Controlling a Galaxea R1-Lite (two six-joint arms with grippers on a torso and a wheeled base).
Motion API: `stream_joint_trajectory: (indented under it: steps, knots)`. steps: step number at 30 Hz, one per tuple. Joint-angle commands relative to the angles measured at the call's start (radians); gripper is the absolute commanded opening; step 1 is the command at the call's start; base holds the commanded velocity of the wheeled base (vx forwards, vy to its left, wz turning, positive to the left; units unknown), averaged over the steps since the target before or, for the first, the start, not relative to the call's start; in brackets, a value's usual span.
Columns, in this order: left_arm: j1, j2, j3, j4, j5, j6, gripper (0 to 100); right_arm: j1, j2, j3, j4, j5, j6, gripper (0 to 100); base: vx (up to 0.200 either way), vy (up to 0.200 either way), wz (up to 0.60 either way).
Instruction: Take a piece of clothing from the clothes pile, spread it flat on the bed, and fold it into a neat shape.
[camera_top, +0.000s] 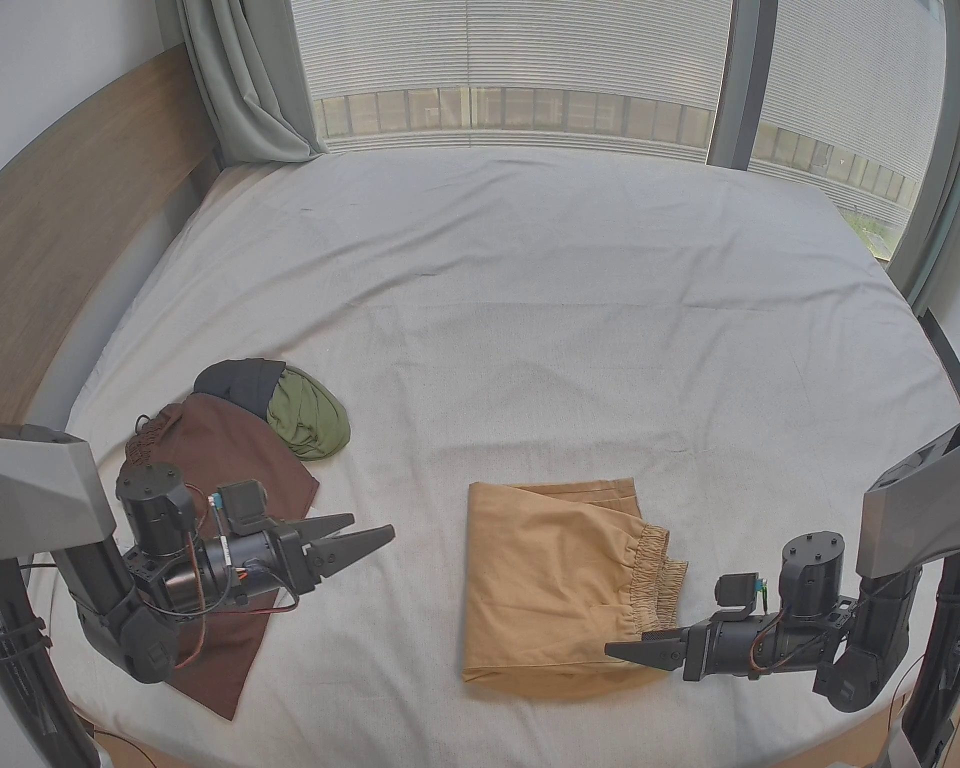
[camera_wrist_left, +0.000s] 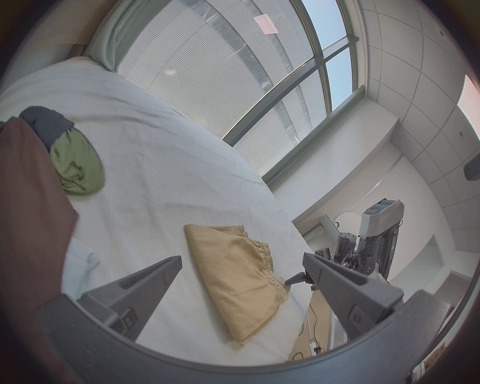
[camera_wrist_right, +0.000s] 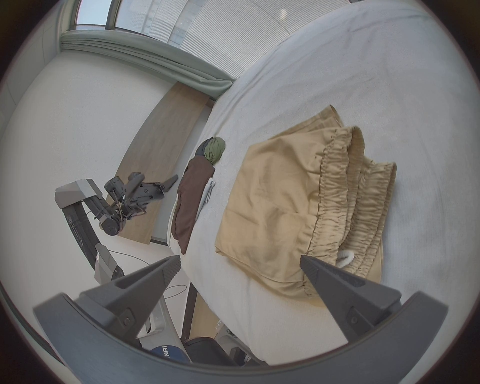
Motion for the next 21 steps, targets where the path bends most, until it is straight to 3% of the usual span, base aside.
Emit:
stream_joint_trajectory:
  steps: [1, 7, 21]
  knots:
    - [0.082, -0.067, 0.027, -0.002, -0.049, 0.012, 100, 0.000, 0.067, -0.001, 0.000, 0.001, -0.005, 100, 0.000, 0.000, 0.00]
    - [0.146, -0.070, 0.034, -0.002, -0.097, 0.058, 100, -0.013, 0.134, 0.000, 0.000, -0.001, -0.072, 100, 0.000, 0.000, 0.00]
    - [0.204, -0.072, 0.054, -0.002, -0.152, 0.075, 100, -0.016, 0.170, -0.021, -0.001, -0.003, -0.075, 100, 0.000, 0.000, 0.00]
